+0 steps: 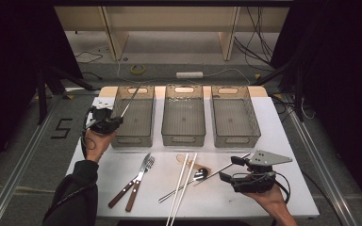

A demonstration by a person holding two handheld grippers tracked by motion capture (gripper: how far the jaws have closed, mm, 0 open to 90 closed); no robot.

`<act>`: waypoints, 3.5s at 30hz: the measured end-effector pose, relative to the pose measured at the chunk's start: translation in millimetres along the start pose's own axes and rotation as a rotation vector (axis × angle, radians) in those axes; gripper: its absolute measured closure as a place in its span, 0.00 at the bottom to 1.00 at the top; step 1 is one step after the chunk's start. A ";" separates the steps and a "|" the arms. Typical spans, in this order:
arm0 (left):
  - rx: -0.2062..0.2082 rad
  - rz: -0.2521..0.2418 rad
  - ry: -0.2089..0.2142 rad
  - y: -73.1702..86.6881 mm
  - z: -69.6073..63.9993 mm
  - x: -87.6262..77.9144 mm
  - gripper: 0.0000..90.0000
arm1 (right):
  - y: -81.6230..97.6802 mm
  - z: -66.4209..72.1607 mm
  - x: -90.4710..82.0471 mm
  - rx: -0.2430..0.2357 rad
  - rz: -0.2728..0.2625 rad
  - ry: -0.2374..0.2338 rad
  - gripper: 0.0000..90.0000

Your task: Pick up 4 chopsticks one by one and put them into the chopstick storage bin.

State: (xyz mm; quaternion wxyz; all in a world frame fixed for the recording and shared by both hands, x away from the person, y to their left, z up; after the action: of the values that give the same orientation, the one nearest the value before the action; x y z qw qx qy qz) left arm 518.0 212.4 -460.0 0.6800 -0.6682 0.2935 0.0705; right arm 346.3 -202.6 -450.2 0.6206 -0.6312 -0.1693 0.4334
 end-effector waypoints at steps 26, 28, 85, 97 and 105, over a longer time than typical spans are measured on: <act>-0.064 0.012 0.155 -10.8 -29.9 -20.2 0.37 | -2.7 3.2 0.9 -0.066 0.036 -0.027 0.29; -0.076 -0.005 0.191 -14.1 -38.1 -25.1 0.34 | -3.6 1.4 0.8 -0.094 0.053 -0.020 0.29; 0.111 -0.186 0.489 49.5 -143.6 -112.2 0.17 | 18.4 -69.5 66.8 -0.416 0.844 -0.113 0.43; 0.121 -0.174 0.492 51.4 -144.9 -110.3 0.17 | 28.3 -74.0 70.8 -0.424 0.917 -0.126 0.51; 0.127 -0.171 0.493 51.5 -145.0 -110.4 0.17 | 31.6 -70.5 69.9 -0.434 0.955 -0.147 0.61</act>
State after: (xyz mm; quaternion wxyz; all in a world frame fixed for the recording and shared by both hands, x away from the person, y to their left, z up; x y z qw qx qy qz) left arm 358.3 112.3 -440.8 0.6319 -0.6438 0.3965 -0.1704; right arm 429.0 -200.4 -513.4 0.1954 -0.7200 0.0084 0.6658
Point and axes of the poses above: each handheld gripper's, and its own axes: x roughly forward along the jaws, y roughly out of its underside, z roughly to its left, the point moved 6 cm from there along x, roughly forward along the jaws, and after that the axes turned 9 degrees about -z, right-handed, at the moved point
